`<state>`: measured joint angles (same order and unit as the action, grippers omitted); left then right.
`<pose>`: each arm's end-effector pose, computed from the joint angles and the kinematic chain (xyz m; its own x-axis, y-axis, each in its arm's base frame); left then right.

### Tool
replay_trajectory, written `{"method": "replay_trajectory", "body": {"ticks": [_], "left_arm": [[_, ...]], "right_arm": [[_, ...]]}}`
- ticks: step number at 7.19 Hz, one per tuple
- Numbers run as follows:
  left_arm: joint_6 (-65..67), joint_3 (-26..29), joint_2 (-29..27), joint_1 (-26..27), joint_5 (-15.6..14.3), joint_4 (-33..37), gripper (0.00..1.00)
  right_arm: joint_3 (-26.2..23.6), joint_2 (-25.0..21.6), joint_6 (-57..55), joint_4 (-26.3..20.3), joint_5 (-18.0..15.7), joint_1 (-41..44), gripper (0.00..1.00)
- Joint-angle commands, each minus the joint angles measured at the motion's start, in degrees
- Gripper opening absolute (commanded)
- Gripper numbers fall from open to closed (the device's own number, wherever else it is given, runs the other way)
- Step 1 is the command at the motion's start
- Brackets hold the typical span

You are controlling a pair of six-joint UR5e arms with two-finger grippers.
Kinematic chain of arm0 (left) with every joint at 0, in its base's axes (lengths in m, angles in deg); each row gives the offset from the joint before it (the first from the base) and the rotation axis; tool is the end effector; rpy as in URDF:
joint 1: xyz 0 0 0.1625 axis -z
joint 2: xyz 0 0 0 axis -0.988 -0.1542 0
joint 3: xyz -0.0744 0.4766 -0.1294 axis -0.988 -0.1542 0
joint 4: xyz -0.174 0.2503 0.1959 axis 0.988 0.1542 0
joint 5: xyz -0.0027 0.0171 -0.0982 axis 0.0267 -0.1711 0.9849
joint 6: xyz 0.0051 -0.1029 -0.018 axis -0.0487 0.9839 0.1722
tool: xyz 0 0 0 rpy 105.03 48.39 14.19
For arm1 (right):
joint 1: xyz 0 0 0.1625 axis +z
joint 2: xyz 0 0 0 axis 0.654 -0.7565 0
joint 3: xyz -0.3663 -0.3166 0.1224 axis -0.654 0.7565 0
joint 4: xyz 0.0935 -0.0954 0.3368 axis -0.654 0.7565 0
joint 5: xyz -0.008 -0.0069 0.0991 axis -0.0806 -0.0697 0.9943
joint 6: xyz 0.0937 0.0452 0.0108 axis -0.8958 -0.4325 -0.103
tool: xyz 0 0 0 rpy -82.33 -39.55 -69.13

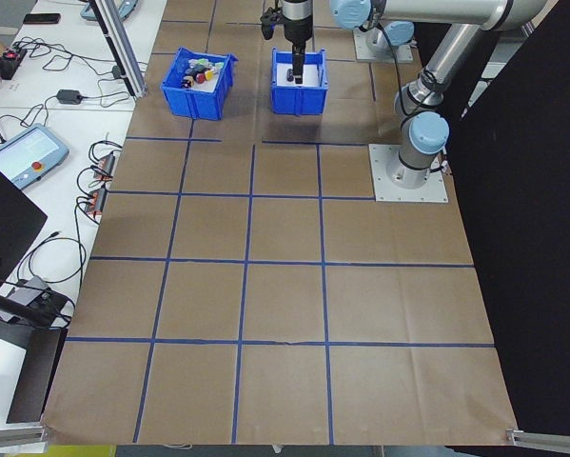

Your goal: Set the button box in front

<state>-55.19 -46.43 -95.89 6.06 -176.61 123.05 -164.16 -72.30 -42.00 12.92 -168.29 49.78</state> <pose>-0.1115 -0.3529 0.5548 -0.9967 0.0742 -0.0329 0.0706 0.9927 0.0978 0.1324 -0.4744 0.5630 -0.9984 0.0046 0.0560 -0.0003 0.9962 -0.0868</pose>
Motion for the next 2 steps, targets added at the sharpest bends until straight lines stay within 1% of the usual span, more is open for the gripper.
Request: {"method": "replay_trajectory", "body": {"ticks": [1, 2], "left_arm": [[0.0, 0.2, -0.3, 0.0, 0.0, 0.0, 1.00], [0.0, 0.1, -0.3, 0.0, -0.1, 0.0, 1.00]], "right_arm": [[0.0, 0.0, 0.2, -0.1, 0.1, -0.1, 1.00], [0.0, 0.0, 0.3, -0.1, 0.1, -0.1, 1.00]]}}
